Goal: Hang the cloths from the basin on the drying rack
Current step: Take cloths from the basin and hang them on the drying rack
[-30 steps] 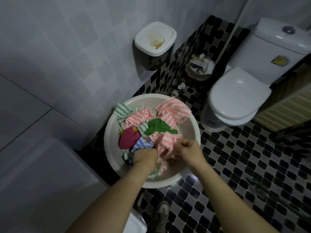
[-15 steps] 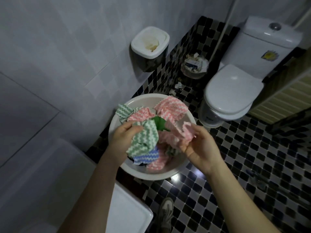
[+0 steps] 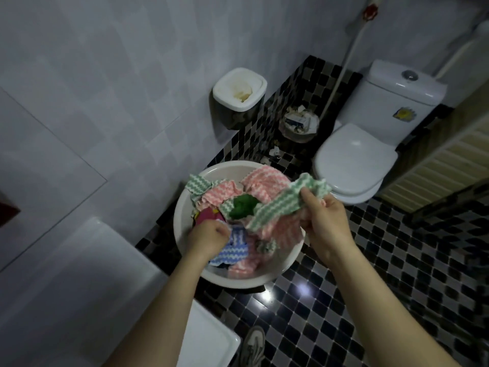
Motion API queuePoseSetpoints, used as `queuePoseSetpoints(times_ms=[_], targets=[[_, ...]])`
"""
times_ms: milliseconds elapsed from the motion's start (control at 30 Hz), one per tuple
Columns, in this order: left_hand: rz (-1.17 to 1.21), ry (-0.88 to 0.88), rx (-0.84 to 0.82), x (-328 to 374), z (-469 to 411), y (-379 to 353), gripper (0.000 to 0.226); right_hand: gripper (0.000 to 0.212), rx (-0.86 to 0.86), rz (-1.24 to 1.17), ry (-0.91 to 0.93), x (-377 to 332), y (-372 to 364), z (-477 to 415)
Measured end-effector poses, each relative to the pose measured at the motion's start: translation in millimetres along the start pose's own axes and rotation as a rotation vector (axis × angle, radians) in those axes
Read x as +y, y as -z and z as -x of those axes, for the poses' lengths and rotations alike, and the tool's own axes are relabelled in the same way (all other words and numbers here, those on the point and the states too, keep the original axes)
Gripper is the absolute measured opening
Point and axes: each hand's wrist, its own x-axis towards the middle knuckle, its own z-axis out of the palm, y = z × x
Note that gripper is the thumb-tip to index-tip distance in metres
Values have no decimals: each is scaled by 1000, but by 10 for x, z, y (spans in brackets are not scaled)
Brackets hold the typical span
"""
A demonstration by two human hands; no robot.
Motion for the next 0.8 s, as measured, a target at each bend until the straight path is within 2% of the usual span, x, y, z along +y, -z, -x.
queuePoseSetpoints(times_ms=[33, 100, 133, 200, 233, 267, 400, 467, 533, 600, 700, 800], targets=[[-171, -18, -138, -38, -47, -124, 10, 18, 4, 60, -13, 47, 17, -9], [-441, -21, -352, -71, -129, -383, 34, 16, 5, 169, -47, 140, 22, 9], [-559, -10, -372, -68, -145, -468, 40, 17, -2, 196, -71, 190, 23, 20], [-676, -7, -293, -57, -207, -524, 30, 23, -25, 185, -119, 285, 47, 12], [-627, 4, -251, -51, -248, -523, 22, 26, -28, 167, -135, 307, 81, 9], [-475, 2, -194, -73, -284, -492, 17, 32, -31, 157, -142, 317, 110, 3], [420, -28, -105, 95, -191, -189, 31, 63, -151, 203, -82, 246, 254, 48], [707, -58, -109, 327, -11, -1, 43, 54, -211, 315, -23, 131, 252, 107], [824, -128, -122, 564, 179, 156, 46, 48, -189, 445, -13, 34, 275, 163], [886, -209, -167, 796, 368, 313, 32, 39, -169, 428, -47, -76, 309, 221], [957, -348, -320, 1135, 652, 518, 21, 19, -316, 353, -15, -334, 443, 353], [972, -437, -511, 1417, 821, 557, 6, 41, -509, 354, 31, -616, 635, 506]])
